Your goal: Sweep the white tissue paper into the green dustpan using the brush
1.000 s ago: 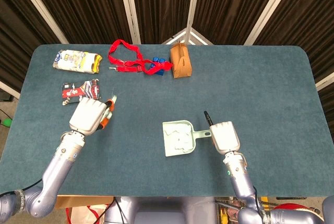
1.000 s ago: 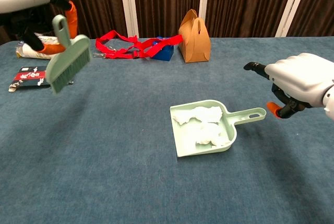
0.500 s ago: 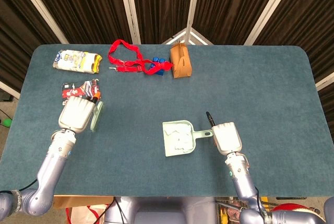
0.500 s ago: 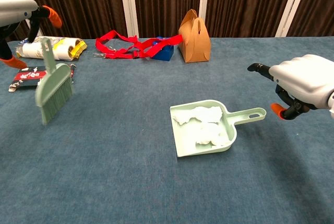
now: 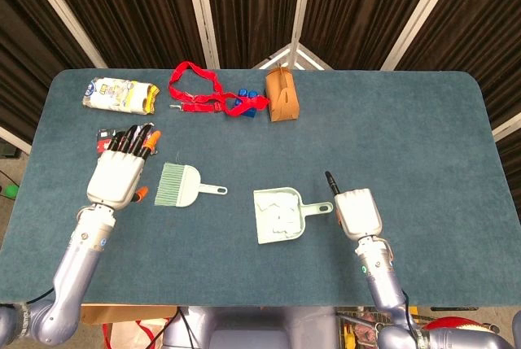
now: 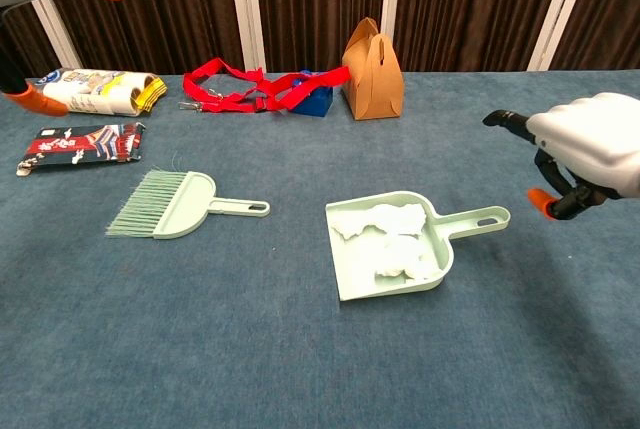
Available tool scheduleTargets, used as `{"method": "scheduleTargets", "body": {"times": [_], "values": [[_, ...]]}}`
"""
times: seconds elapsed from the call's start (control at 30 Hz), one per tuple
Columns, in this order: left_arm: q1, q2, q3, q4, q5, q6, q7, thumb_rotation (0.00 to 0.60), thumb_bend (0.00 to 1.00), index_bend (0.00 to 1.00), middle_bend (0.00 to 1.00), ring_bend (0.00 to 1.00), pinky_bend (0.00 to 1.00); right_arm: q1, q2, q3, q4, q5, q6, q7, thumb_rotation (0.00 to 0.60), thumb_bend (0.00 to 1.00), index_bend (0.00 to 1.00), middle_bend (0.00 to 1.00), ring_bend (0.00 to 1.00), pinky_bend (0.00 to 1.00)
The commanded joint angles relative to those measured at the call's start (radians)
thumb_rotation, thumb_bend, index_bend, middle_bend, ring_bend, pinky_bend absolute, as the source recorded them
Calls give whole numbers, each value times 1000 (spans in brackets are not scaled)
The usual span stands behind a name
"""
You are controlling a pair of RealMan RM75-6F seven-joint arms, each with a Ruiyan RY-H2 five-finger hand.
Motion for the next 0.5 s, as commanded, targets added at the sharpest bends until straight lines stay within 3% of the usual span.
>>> {"method": "scheduleTargets", "body": {"times": [0.03, 0.1, 0.2, 0.3, 0.4, 0.5], "values": [[53, 47, 46, -52, 59, 17, -65, 600, 0, 0, 0, 0, 106, -17, 28, -7, -19, -17, 6, 38, 600, 477, 0, 437, 352, 416], [99, 81, 95, -71, 130, 32, -114, 600, 0, 0, 0, 0, 106, -35, 57, -16, -36, -33, 11, 79, 600, 477, 0, 291, 191, 240], [185, 119, 177, -69, 263, 76, -222, 600, 0, 0, 0, 0, 76, -70, 112, -35, -67, -64, 19, 157, 600, 474, 0, 109, 23, 75], [281, 139, 262, -21, 405, 135, -366, 600, 0, 0, 0, 0, 54, -118, 178, -57, -110, -96, 38, 261, 600, 410, 0, 5, 0, 16], [377, 145, 339, 59, 529, 211, -501, 600, 0, 0, 0, 0, 40, -187, 257, -96, -152, -154, 81, 383, 600, 364, 0, 0, 0, 0], [435, 143, 384, 136, 610, 257, -579, 600, 0, 0, 0, 0, 22, -249, 316, -137, -160, -230, 131, 481, 600, 343, 0, 0, 0, 0]]}}
